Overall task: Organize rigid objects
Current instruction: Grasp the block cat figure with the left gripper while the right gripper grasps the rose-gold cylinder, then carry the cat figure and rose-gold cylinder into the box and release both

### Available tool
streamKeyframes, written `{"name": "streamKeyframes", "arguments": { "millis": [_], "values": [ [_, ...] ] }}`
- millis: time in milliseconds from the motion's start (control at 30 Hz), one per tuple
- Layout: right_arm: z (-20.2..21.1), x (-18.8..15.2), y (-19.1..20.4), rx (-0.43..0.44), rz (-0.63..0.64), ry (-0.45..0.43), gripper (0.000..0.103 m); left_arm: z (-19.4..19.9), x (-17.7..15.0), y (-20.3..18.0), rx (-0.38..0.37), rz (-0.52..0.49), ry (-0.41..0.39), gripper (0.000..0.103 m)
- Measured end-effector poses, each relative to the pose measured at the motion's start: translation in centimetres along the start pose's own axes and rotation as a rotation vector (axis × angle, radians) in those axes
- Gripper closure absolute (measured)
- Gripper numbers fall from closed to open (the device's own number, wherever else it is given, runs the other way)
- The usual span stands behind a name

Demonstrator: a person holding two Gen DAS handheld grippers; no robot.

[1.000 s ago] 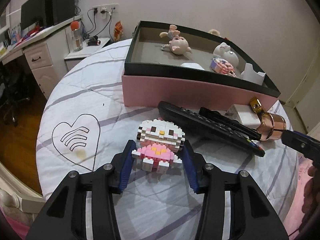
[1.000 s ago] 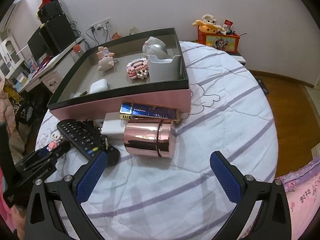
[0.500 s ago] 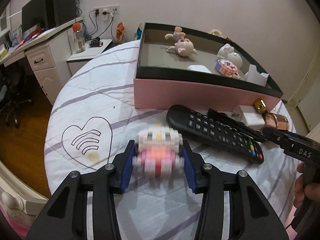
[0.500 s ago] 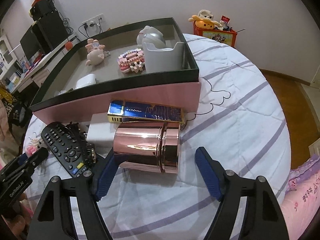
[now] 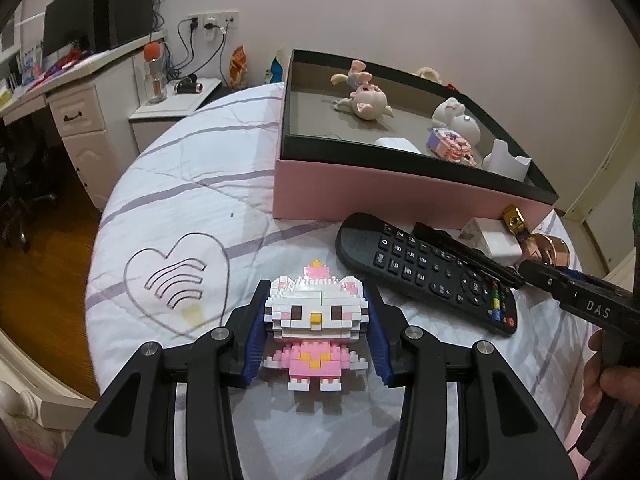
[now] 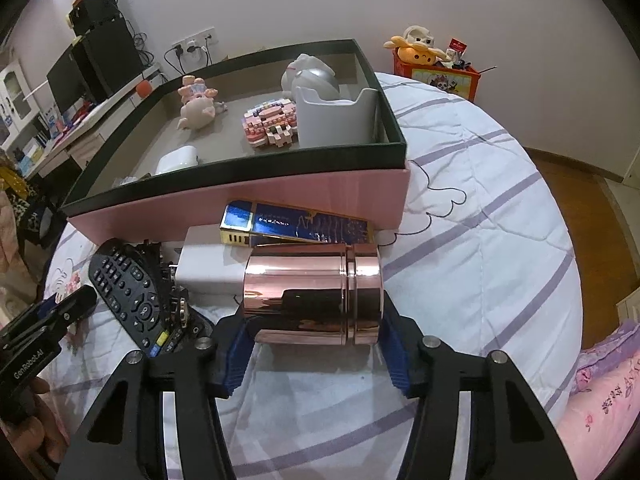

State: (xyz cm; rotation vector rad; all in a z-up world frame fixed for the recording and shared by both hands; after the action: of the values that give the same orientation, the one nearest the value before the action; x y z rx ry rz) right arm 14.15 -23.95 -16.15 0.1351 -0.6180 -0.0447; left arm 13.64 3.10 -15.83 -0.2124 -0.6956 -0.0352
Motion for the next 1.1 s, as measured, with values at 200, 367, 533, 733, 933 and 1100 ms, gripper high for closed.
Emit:
{"name": "streamKeyframes", "arguments": {
  "millis": [200, 367, 533, 733, 933, 1100],
  "values": [
    [1.7, -0.4, -0.5, 0.016, -0.01, -0.017, 0.047, 2.9, 0.4, 0.3, 0.004, -0.004, -0.038, 0.059],
    [4.0, 0.1, 0.0, 0.032, 0.002, -0.05, 0.047, 5.3, 2.2, -0.2, -0.016, -0.012, -0.089, 0.059],
    [6.7, 2.3, 1.7, 0.065, 0.046, -0.109, 0.047, 6.8, 4.8, -1.4, -0.043, -0.036, -0.13, 0.059],
    [8.2, 6.6, 4.3, 0.078, 0.13, -0.172, 0.046, 6.6, 9.2, -3.4, -0.068, -0.08, -0.165, 0.059],
    [6.1, 11.3, 6.1, 0.085, 0.189, -0.174, 0.046, 4.3, 13.6, -4.8, -0.081, -0.104, -0.167, 0.059],
    [2.2, 14.0, 6.8, 0.079, 0.226, -0.125, 0.046, 0.4, 16.3, -5.5, -0.076, -0.115, -0.125, 0.059]
  ]
}}
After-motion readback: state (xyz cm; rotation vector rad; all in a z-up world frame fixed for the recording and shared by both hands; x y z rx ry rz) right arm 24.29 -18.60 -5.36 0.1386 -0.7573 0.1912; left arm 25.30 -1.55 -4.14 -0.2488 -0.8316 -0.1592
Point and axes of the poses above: each gripper's, at about its wrist camera, not at the fingertips, and z roughly against the way its jaws point, y to its left, x to its top, the point moved 5 cm from there along -z, roughly the way its jaws point
